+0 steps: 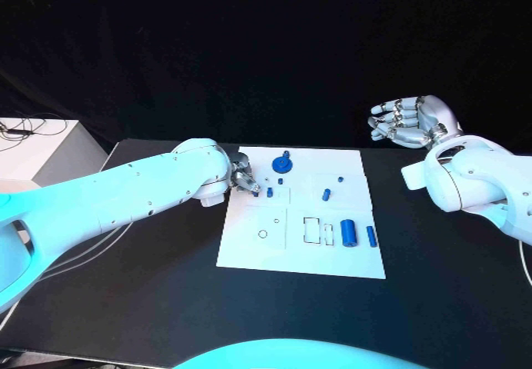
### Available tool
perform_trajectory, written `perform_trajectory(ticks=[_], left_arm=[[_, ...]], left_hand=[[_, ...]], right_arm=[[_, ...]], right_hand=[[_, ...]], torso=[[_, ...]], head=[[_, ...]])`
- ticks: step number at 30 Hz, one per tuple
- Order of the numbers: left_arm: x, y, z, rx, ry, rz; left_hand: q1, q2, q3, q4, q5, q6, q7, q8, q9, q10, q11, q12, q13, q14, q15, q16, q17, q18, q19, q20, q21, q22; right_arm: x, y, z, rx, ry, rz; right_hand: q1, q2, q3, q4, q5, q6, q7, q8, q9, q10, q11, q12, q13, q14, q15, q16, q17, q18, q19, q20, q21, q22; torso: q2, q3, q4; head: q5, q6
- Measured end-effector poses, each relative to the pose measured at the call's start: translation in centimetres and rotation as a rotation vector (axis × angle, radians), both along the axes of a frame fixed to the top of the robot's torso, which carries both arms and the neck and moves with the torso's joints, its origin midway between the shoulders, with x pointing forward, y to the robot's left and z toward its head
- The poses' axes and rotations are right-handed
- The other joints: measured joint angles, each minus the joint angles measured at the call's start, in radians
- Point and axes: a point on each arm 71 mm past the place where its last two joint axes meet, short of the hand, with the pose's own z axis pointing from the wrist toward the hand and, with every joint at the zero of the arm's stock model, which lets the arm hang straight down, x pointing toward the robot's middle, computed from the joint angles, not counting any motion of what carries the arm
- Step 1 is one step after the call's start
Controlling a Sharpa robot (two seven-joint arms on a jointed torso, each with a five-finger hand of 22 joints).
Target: Assemble the parts on the task board
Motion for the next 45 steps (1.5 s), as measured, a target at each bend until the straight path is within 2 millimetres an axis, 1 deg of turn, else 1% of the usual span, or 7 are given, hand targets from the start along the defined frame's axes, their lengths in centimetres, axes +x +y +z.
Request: perform_trajectory(ticks=[17,21,25,26,28,38,45], left_arm=[[0.29,-0.54,-0.41,0.010,0.014,-0.003],[0.29,-0.58,-0.45,0.011,0.017,-0.005],[0.31,-0.51,-0.50,0.012,0.019,-0.005],[0.32,-0.49,-0.50,0.011,0.020,-0.006],[0.32,-0.45,-0.50,0.011,0.020,-0.006],[0.22,-0.04,-0.56,0.013,0.022,-0.004],[0.03,-0.01,-0.55,0.010,0.023,-0.008]], left_hand=[[-0.019,0.005,-0.011,-0.011,-0.005,0.005,0.003,0.010,-0.002,0.010,-0.003,0.003,-0.003,0.000,0.000,0.000,0.000,0.000,0.000,0.000,0.000,0.000],[-0.031,-0.007,-0.021,-0.021,-0.008,0.000,-0.003,0.011,0.000,0.013,-0.006,0.003,-0.008,-0.002,-0.002,0.000,0.000,0.000,0.000,0.000,0.000,0.000],[-0.052,-0.014,-0.039,-0.044,-0.023,-0.010,-0.014,0.020,0.001,0.017,-0.010,0.003,-0.016,-0.001,-0.008,0.000,0.000,0.000,0.000,0.000,-0.005,0.000],[-0.063,-0.015,0.002,-0.094,-0.028,-0.011,-0.015,0.021,0.000,0.017,-0.010,0.003,-0.017,-0.003,-0.011,0.000,0.000,0.000,-0.002,-0.002,-0.008,0.000],[-0.077,-0.021,-0.009,-0.105,-0.028,-0.008,-0.018,0.021,-0.020,0.014,-0.013,0.003,-0.020,-0.003,-0.011,0.000,0.000,0.000,-0.006,-0.006,-0.009,0.000],[-0.099,-0.046,-0.231,-0.001,-0.046,-0.001,-0.018,-0.002,-0.061,-0.011,-0.005,0.006,-0.025,-0.003,-0.011,0.000,0.000,0.000,-0.006,-0.006,-0.020,0.000],[-0.065,-0.051,-0.305,0.065,-0.130,-0.005,-0.015,0.004,-0.072,-0.015,-0.001,0.007,-0.027,-0.004,-0.011,0.000,0.000,0.000,-0.006,-0.006,-0.027,0.000]], right_arm=[[-0.04,0.08,-0.03,0.001,0.004,0.002],[-0.04,0.08,-0.03,0.001,0.004,0.002],[-0.06,0.07,-0.03,0.001,0.005,0.002],[-0.06,0.08,-0.03,0.001,0.005,0.002],[-0.06,0.08,-0.03,0.001,0.006,0.002],[-0.07,0.04,-0.05,0.001,0.008,0.001],[-0.08,0.01,-0.07,0.001,0.009,0.001]], right_hand=[[0.000,0.000,0.000,0.000,0.000,0.000,0.000,-0.004,-0.002,0.000,0.000,0.000,-0.005,0.000,0.000,0.000,-0.004,0.000,0.000,0.000,0.000,-0.006],[0.000,0.000,0.000,0.000,0.000,0.000,0.000,-0.004,-0.004,0.000,0.000,-0.001,-0.007,0.000,0.000,-0.004,-0.006,0.000,0.000,0.000,0.000,-0.008],[0.000,0.000,0.000,0.000,0.004,0.000,0.000,-0.004,-0.005,0.000,0.000,-0.004,-0.009,0.000,0.000,-0.004,-0.008,0.000,0.000,0.000,0.000,-0.011],[0.000,0.000,0.000,0.000,0.004,0.000,0.000,-0.004,-0.005,0.000,0.000,-0.004,-0.009,0.000,0.000,-0.004,-0.009,0.000,0.000,0.000,0.000,-0.011],[0.000,0.000,0.000,0.000,0.004,0.000,0.000,-0.008,-0.006,0.000,0.000,-0.004,-0.011,0.000,0.000,-0.008,-0.010,0.000,0.000,0.000,0.000,-0.013],[-0.004,-0.004,0.000,0.000,0.004,0.000,0.000,-0.008,-0.006,0.000,0.000,-0.004,-0.013,0.000,0.000,-0.008,-0.012,0.000,0.000,0.000,0.000,-0.017],[-0.004,-0.004,0.000,0.000,0.004,0.000,0.000,-0.008,-0.007,0.000,0.000,-0.004,-0.014,0.000,0.000,-0.008,-0.013,0.000,0.000,0.000,0.000,-0.017]], torso=[[0.001,0.0006,-0.0010],[0.000,0.0005,-0.0001],[-0.001,0.0004,0.0009],[-0.001,0.0005,0.0011],[-0.001,0.0000,0.0011],[-0.001,-0.0013,0.0011],[-0.001,-0.0019,0.0015]], head=[[-0.007,-0.009],[-0.008,-0.011],[-0.009,-0.010],[-0.010,-0.009],[-0.010,-0.009],[-0.012,-0.006],[-0.013,-0.003]])
